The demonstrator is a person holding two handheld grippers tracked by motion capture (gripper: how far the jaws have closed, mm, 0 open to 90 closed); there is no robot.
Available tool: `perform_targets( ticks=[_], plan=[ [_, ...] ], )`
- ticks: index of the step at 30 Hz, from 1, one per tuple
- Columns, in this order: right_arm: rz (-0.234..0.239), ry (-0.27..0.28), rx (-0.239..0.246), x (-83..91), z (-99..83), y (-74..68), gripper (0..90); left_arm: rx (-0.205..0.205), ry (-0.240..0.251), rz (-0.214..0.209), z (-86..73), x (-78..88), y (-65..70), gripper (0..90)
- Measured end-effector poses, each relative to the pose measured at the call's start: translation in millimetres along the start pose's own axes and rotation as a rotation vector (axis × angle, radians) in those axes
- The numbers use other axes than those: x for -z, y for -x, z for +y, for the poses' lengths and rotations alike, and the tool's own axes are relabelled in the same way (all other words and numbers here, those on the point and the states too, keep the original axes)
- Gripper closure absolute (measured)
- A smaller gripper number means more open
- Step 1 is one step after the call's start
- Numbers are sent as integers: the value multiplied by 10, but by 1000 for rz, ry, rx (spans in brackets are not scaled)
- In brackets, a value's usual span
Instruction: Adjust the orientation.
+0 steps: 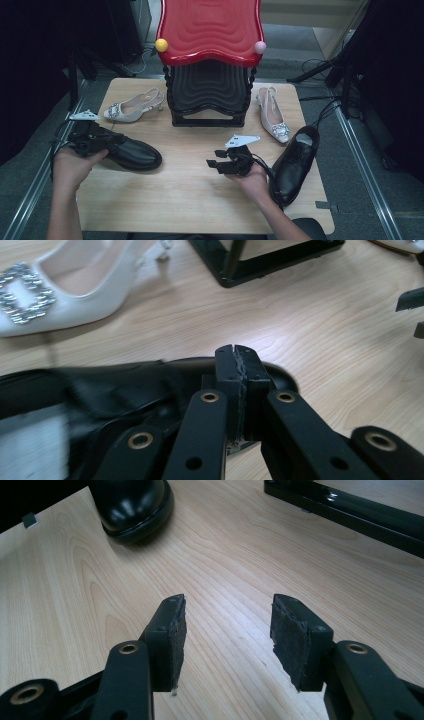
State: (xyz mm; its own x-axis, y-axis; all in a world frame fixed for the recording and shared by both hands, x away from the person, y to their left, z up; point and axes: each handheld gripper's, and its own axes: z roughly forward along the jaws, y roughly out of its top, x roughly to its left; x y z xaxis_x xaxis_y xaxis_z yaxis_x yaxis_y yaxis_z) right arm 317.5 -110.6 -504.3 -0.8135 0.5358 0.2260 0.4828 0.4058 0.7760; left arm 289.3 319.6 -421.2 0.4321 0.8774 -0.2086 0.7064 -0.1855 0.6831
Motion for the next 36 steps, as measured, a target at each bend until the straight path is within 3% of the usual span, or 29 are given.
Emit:
perform_targets(
  ticks=[5,9,13,17,20,25,33,36],
  plan=[
    [14,-17,5,-75,26,-5,497,12,15,32,-27,110,-129,900],
    [19,-20,5,-113,39,-17,497,41,33,91,-34,198,-293,899],
    [22,-30,9,-149,37,-33,497,60,15,170,-92,197,-443,899],
    [21,-39,5,-172,28,-39,497,91,6,191,-187,151,-588,899],
    [17,-42,8,-172,26,-43,496,123,-22,182,-260,62,-691,899],
    [16,-43,11,-169,24,-39,497,124,-64,157,-284,-81,-698,899],
    [16,-45,18,-169,21,-42,497,140,-53,118,-327,-120,-702,899],
    [15,-49,19,-180,19,-39,497,134,-56,77,-350,-138,-693,900]
  ],
)
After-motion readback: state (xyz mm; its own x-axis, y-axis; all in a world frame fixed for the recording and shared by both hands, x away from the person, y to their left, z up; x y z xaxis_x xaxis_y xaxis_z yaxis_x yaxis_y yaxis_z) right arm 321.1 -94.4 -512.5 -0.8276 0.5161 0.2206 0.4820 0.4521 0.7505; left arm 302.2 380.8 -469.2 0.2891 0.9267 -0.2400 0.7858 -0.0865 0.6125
